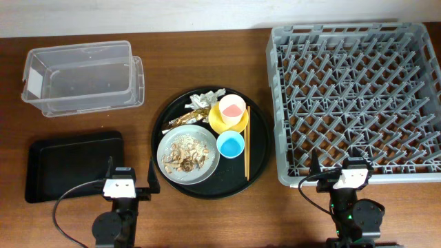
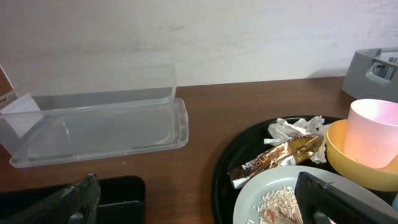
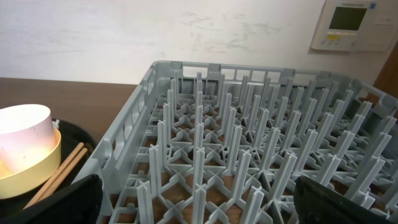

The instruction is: Sort waste into correct bins and load items into the dishwasher rack

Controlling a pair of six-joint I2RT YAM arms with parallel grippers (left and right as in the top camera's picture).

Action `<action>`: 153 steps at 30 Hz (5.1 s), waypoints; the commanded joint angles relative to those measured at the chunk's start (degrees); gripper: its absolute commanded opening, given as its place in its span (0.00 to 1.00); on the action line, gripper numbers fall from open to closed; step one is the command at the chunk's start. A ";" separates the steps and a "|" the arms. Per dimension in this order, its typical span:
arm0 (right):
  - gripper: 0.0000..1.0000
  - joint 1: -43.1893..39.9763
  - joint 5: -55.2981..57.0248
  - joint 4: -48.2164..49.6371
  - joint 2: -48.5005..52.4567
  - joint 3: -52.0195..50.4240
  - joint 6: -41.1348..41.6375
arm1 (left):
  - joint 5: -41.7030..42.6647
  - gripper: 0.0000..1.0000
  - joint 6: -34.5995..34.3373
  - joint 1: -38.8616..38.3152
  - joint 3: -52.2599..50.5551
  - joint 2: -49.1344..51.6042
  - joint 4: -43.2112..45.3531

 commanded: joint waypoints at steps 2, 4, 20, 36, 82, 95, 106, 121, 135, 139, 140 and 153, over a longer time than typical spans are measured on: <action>0.98 -0.37 0.72 -0.31 -0.48 -0.31 0.02 | -0.59 0.99 -0.57 -0.17 -0.26 -0.59 -0.17; 0.98 -0.37 0.72 -0.31 -0.48 -0.31 0.02 | -0.59 0.99 -0.57 -0.17 -0.26 -0.59 -0.20; 0.98 -0.37 0.72 -0.31 -0.48 -0.31 0.02 | -0.59 0.99 -0.57 -0.17 -0.26 -0.59 -0.17; 0.98 -0.37 0.72 -0.31 -0.48 -0.31 0.02 | -0.59 0.99 -0.57 -0.17 -0.26 -0.59 -0.20; 0.98 -0.37 0.70 -0.31 -0.48 -0.31 0.02 | 36.06 0.99 -0.52 -0.66 83.41 77.99 -45.75; 0.98 -0.37 0.72 -0.31 -0.48 -0.31 0.02 | -5.35 0.99 -0.52 -14.10 95.76 104.02 -55.54; 0.98 -0.37 0.72 -0.31 -0.48 -0.31 0.02 | 1.86 0.97 9.33 -14.08 95.76 115.71 -53.86; 0.98 -0.37 0.72 -0.31 -0.48 -0.31 0.02 | 5.92 0.65 12.31 -14.19 95.67 123.43 -49.27; 0.98 -0.37 0.72 -0.31 -0.50 -0.31 0.02 | 5.92 0.15 12.09 -14.19 95.65 124.15 -49.44; 0.98 -0.37 0.72 -0.31 -0.48 -0.31 0.02 | 5.95 0.01 8.48 -14.05 96.87 123.14 -51.23; 0.98 -0.37 0.72 -0.31 -0.48 -0.31 0.02 | 5.92 0.01 8.44 -14.05 97.57 122.51 -52.09; 0.98 -0.37 0.72 -0.31 -0.48 -0.31 0.02 | 7.08 0.01 5.42 -14.05 101.46 110.79 -60.17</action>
